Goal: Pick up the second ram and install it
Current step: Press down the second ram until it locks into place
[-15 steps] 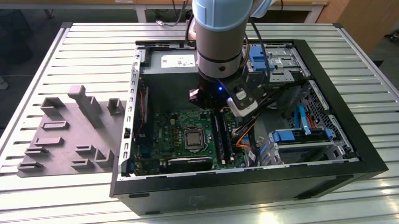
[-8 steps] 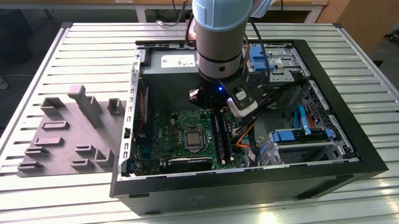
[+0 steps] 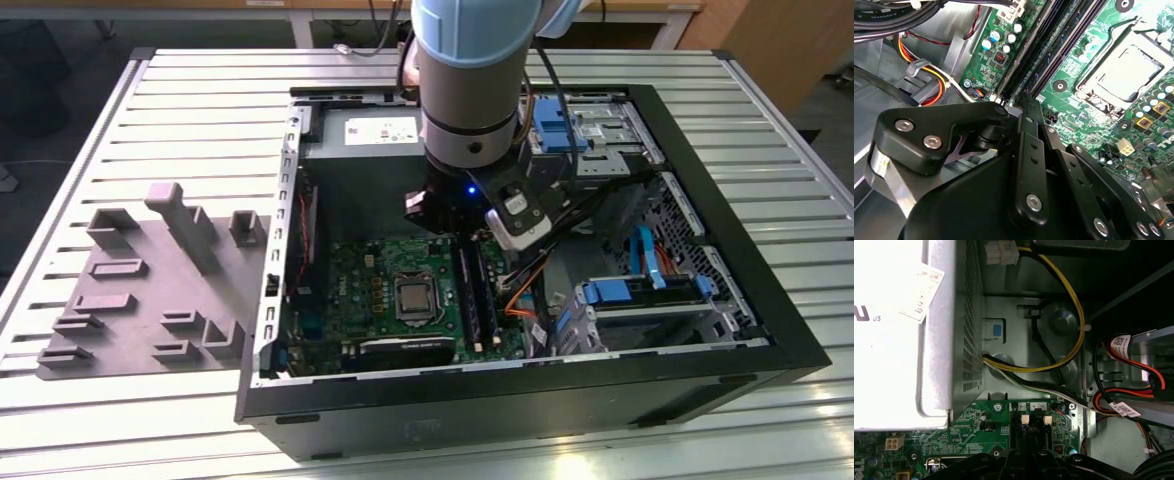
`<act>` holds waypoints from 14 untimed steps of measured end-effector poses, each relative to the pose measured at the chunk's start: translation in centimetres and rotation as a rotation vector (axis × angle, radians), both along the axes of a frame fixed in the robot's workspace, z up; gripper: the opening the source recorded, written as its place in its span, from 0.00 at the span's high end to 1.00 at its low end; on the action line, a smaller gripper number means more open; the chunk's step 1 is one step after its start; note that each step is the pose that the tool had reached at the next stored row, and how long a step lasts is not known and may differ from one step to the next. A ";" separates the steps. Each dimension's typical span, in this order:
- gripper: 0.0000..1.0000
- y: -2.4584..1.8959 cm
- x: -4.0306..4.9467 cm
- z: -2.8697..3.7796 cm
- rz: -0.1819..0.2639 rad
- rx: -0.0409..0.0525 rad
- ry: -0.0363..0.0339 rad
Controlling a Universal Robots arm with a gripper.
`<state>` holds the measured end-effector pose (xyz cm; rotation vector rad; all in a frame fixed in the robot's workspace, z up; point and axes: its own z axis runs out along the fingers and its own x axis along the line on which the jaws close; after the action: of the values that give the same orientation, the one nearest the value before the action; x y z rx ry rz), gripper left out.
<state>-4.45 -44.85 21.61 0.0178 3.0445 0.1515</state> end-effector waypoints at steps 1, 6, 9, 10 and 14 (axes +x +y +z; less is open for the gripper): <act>0.89 0.00 0.00 0.05 0.000 0.0003 -0.0002; 0.89 0.00 0.00 0.61 0.000 0.0000 0.0000; 0.89 0.00 0.00 1.00 0.000 -0.0005 0.0000; 0.89 0.00 0.00 1.11 0.000 -0.0007 0.0001; 0.89 0.00 0.00 1.35 0.000 -0.0008 0.0000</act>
<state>-4.45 -44.84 22.96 0.0177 3.0445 0.1502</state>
